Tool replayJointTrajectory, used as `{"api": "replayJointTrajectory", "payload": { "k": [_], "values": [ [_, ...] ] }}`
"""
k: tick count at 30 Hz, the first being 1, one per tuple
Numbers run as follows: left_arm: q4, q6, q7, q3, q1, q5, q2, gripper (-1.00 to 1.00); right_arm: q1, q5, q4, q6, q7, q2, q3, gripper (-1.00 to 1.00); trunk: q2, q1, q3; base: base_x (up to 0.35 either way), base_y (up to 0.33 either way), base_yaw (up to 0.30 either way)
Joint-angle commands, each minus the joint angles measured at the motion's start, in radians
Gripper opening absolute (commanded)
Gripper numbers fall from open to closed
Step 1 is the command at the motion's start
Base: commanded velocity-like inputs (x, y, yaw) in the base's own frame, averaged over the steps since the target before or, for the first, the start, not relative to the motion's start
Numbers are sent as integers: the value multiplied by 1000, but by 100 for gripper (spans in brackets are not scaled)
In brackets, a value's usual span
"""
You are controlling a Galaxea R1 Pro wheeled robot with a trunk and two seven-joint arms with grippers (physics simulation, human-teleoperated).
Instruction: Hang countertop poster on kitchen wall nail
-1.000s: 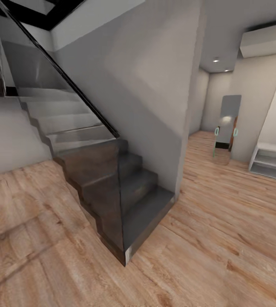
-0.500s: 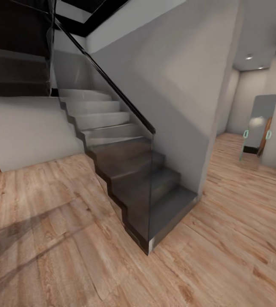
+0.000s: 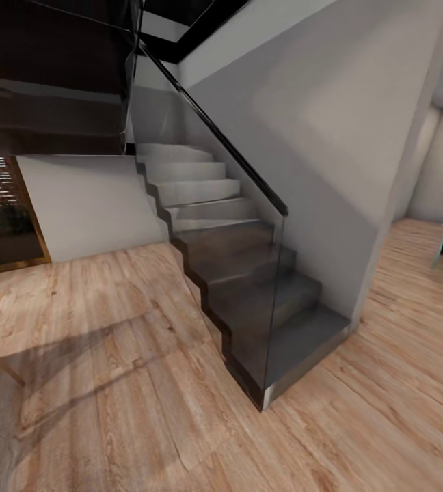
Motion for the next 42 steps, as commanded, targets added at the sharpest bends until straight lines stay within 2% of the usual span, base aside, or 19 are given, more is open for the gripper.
{"api": "replayJointTrajectory", "payload": {
  "k": [1, 11, 18, 37, 42],
  "values": [
    [-1, -2, 0, 1, 0, 1, 0, 100, -1, 9, 1, -2, -1, 0, 1, 100, 0, 0, -1, 0, 0, 294],
    [-1, -2, 0, 1, 0, 1, 0, 100, -1, 9, 1, -1, 3, -2, 1, 100, 0, 0, -3, 0, 46, 238],
    [-1, -2, 0, 1, 0, 1, 0, 100, -1, 9, 1, -2, 1, -3, 1, 100, 0, 0, -3, 0, 266, 184],
    [-1, -2, 0, 3, 0, 2, 0, 100, -1, 9, 1, -3, -1, -1, 1, 100, 0, 0, -3, 0, 295, 284],
    [-1, -2, 0, 13, 0, 1, 0, 100, -1, 9, 1, -4, -1, 0, 1, 100, 0, 0, -3, 0, 296, 290]
  ]
}}
